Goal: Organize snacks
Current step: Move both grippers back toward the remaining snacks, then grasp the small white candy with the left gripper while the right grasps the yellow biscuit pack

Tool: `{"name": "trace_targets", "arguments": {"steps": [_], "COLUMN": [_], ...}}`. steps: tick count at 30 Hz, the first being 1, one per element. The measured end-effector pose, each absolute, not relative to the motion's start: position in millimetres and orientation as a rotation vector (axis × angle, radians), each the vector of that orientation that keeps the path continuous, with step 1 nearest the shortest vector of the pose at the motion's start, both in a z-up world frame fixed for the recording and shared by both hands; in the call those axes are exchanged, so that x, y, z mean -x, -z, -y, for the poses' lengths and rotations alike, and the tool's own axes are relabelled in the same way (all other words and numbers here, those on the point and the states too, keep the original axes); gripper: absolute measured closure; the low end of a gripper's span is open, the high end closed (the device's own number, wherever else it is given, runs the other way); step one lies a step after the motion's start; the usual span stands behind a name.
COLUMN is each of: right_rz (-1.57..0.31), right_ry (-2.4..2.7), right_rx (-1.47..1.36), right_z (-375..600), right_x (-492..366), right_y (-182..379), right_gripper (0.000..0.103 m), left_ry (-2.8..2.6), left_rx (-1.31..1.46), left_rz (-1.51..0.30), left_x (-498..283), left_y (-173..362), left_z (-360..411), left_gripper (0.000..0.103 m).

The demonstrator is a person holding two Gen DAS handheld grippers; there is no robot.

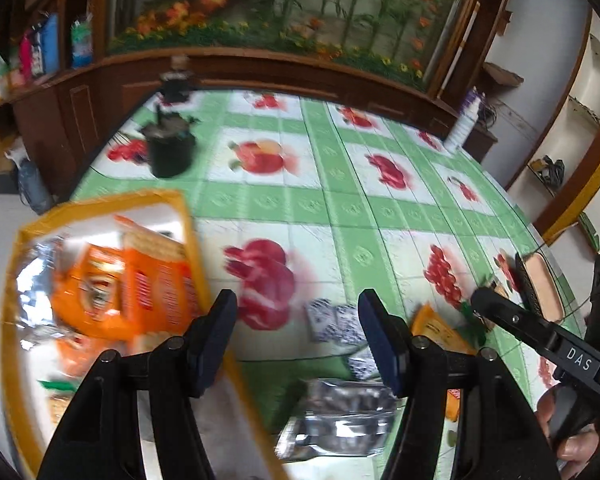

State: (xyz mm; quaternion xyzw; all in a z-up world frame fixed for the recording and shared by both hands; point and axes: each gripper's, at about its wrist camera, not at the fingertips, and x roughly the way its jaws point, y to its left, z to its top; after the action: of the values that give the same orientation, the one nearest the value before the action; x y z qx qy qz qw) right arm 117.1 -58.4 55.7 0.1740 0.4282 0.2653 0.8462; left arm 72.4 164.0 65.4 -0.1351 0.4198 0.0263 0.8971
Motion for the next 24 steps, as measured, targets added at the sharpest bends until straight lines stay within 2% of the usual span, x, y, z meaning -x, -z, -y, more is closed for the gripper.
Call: {"name": "trace_targets", "arguments": {"steps": [1, 3, 6, 9, 24], "right_rz": [-0.903, -0.905, -0.911, -0.908, -0.902], "right_ry": [-0.554, -0.545, -0.542, -0.548, -0.572], "right_rx": [-0.369, -0.371, -0.399, -0.417, -0.468], "right_z": [59, 63, 69, 74, 93], "right_x": [-118, -120, -124, -124, -123], "right_y": [-56, -55, -55, -57, -63], "right_gripper": [0.063, 0.063, 0.063, 0.063, 0.063], "left_ry": [-0.069, -0.089, -0.088, -0.117, -0.221], "left_rx": [0.274, 0.273, 0.284, 0.232, 0.096], "left_rz": [-0.890, -0.933, -0.988, -1.021, -1.099], "left_x": [-77, -83, -93, -100, -118], "left_y": [-61, -54, -43, -36, -20], "left_z": [-161, -157, -153, -143, -120], "left_gripper": [0.050, 0.059, 0.060, 0.065, 0.065]}}
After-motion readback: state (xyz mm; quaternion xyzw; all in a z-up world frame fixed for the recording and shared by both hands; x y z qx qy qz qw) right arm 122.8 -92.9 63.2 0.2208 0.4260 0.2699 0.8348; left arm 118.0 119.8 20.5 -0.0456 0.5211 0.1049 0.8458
